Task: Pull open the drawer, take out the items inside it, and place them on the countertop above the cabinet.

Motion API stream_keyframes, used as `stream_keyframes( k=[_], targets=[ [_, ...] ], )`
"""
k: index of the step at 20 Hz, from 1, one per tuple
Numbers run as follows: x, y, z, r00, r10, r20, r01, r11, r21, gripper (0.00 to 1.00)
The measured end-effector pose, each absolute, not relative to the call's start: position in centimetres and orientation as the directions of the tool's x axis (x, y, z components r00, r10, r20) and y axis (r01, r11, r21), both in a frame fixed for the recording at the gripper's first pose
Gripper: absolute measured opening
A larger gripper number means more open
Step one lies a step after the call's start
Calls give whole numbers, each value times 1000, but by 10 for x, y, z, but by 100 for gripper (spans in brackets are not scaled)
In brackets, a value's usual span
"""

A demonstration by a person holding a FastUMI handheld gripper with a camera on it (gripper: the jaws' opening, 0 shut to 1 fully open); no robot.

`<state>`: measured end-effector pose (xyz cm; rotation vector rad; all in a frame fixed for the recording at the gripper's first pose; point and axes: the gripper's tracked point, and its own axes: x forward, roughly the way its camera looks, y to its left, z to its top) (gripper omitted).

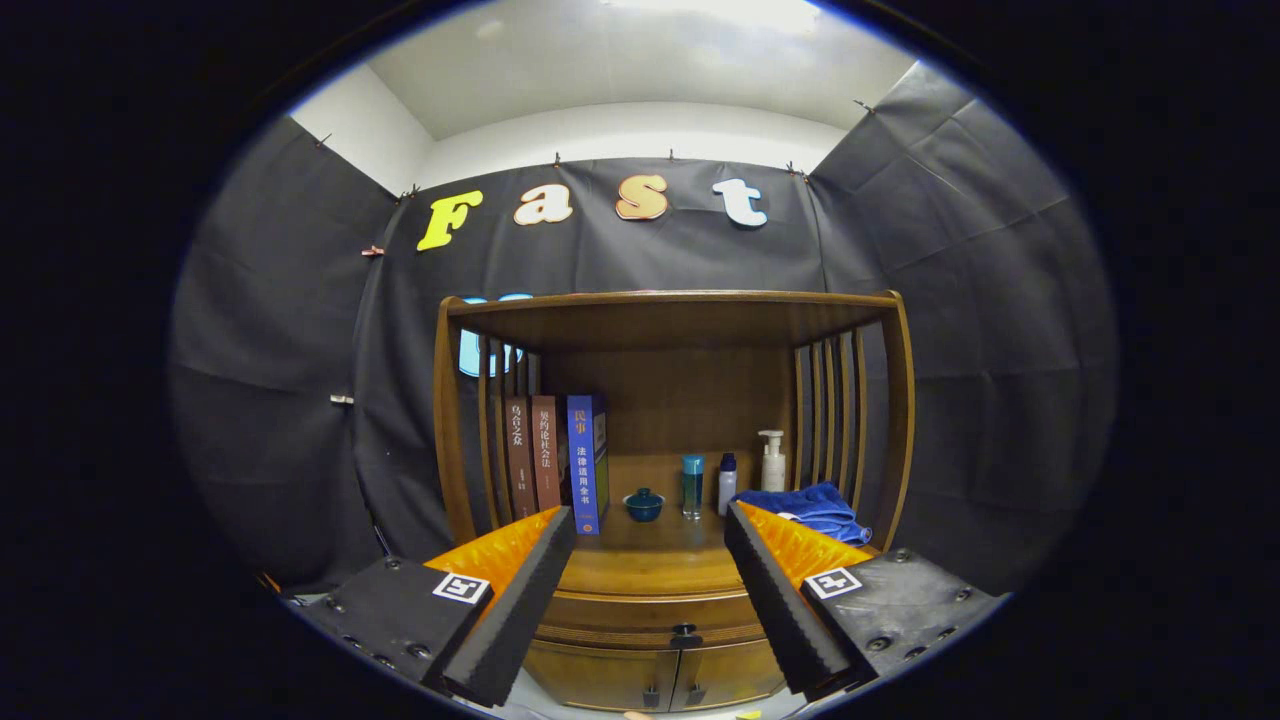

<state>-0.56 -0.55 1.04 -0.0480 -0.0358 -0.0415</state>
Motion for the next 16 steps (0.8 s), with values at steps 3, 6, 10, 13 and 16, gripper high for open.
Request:
stream_keyframes(
  k=[3,6,10,13,16],
  targets=[
    [-4,-11,8,998,-57,29,59,997,-48,99],
    [-3,-11,3,998,-57,25,58,997,-42,98],
    [10,-17,-29,997,-56,-54,54,998,-41,98],
    [20,-27,-64,989,-74,-130,71,997,-26,99],
    [32,-38,-102,973,-95,-209,88,995,-39,98]
  ],
)
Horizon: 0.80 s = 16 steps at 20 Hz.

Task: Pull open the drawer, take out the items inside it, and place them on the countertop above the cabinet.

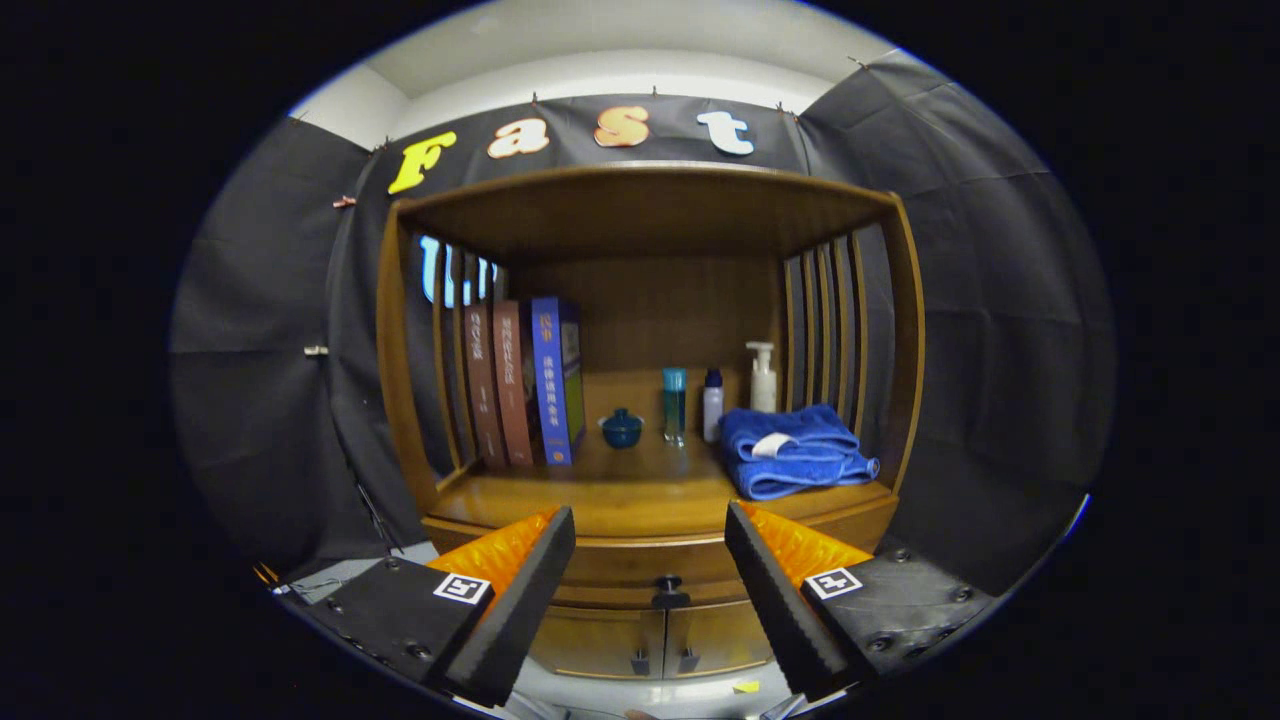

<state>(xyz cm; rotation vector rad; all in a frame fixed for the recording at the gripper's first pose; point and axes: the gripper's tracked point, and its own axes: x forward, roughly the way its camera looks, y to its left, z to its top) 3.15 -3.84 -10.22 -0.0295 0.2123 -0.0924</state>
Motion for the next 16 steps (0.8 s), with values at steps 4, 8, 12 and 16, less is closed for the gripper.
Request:
stream_keyframes(
  k=[4,8,12,16],
  targets=[
    [47,-50,-141,947,-106,-302,109,994,-7,98],
    [65,-62,-189,904,-107,-414,139,989,48,98],
    [72,-60,-243,847,-72,-526,126,990,68,97],
    [82,-66,-263,831,-89,-549,136,990,45,96]
  ],
)
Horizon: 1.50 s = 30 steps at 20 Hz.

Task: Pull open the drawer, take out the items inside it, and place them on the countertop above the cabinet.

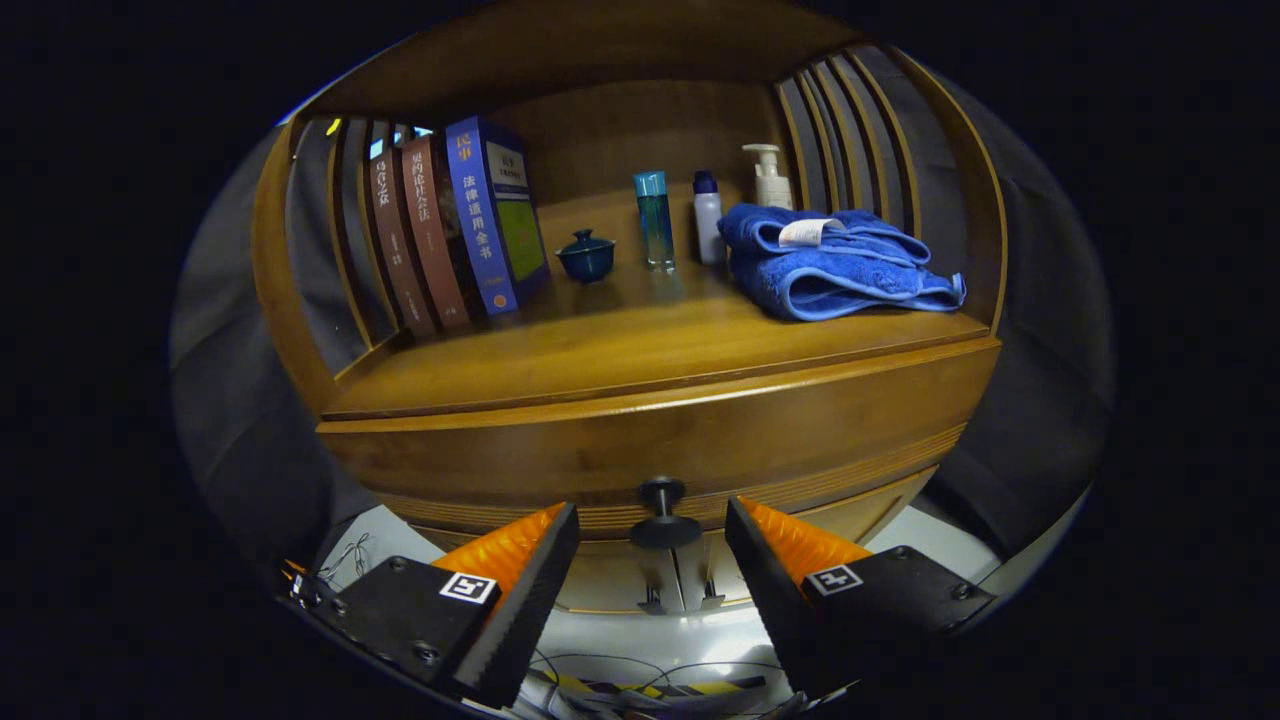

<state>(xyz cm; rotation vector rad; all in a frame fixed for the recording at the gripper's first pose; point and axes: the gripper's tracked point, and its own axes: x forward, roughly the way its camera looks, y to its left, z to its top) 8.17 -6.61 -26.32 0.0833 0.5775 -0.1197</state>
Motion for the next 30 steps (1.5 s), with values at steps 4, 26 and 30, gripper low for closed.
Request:
stream_keyframes(
  k=[4,26,30],
  targets=[
    [88,-70,-285,801,-89,-593,125,992,20,75],
    [8,-62,-282,741,-73,-668,80,997,-20,33],
    [-29,-62,-279,714,-55,-698,72,997,-5,33]
  ],
)
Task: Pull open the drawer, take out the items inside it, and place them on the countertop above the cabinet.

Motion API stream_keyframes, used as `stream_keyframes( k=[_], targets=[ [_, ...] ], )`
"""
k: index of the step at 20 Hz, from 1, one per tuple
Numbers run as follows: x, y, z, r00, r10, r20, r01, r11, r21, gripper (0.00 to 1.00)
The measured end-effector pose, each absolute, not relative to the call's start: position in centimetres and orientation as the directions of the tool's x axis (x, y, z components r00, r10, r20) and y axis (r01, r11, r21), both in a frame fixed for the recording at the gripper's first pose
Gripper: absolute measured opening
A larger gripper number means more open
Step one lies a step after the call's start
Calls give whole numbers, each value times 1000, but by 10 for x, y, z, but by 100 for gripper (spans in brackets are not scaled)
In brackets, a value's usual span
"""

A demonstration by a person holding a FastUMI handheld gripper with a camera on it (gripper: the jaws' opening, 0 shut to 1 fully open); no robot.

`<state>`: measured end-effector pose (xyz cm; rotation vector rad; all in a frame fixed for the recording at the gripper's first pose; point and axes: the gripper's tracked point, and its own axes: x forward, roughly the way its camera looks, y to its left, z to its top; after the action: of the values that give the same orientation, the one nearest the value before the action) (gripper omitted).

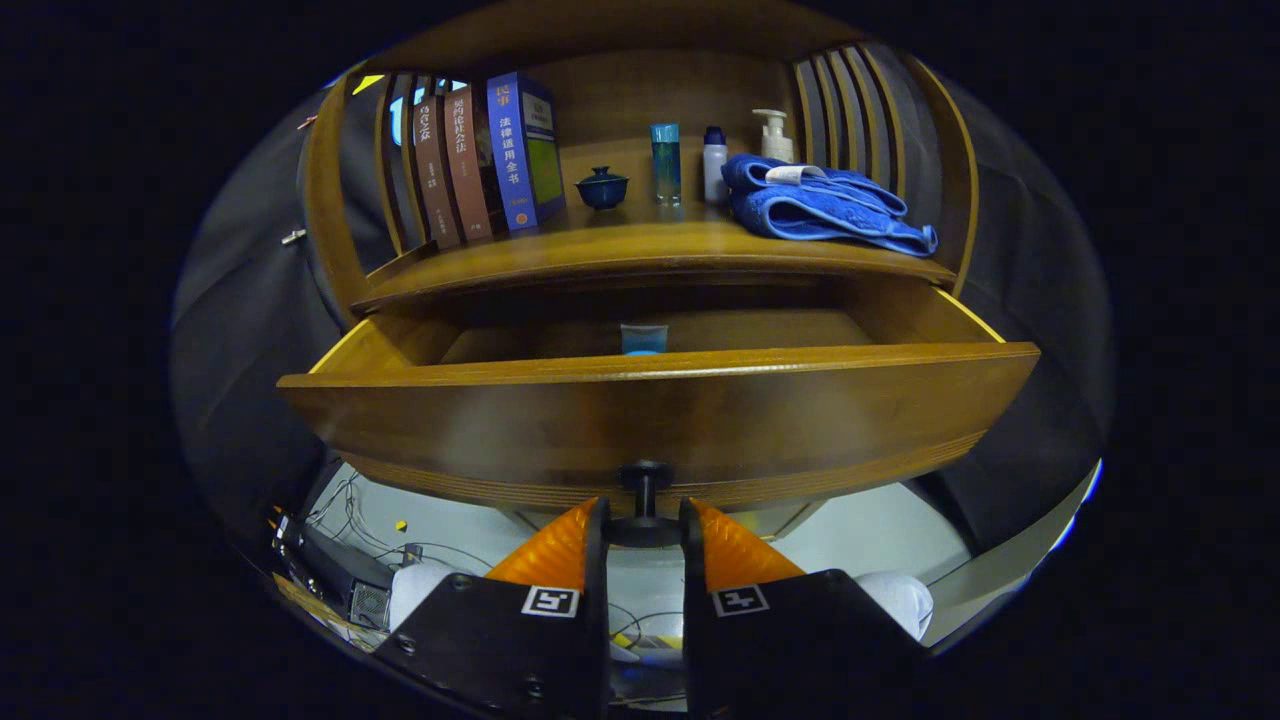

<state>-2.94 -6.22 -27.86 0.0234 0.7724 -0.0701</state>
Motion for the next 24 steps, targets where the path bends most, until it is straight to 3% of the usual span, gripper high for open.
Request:
stream_keyframes(
  k=[10,16,20,24],
  targets=[
    [-94,-54,-281,650,-23,-760,72,997,31,33],
    [-97,-54,-281,647,-18,-762,74,996,39,34],
    [-100,-53,-256,680,-26,-733,92,994,50,51],
    [-100,-50,-213,725,-22,-688,108,991,82,98]
  ],
)
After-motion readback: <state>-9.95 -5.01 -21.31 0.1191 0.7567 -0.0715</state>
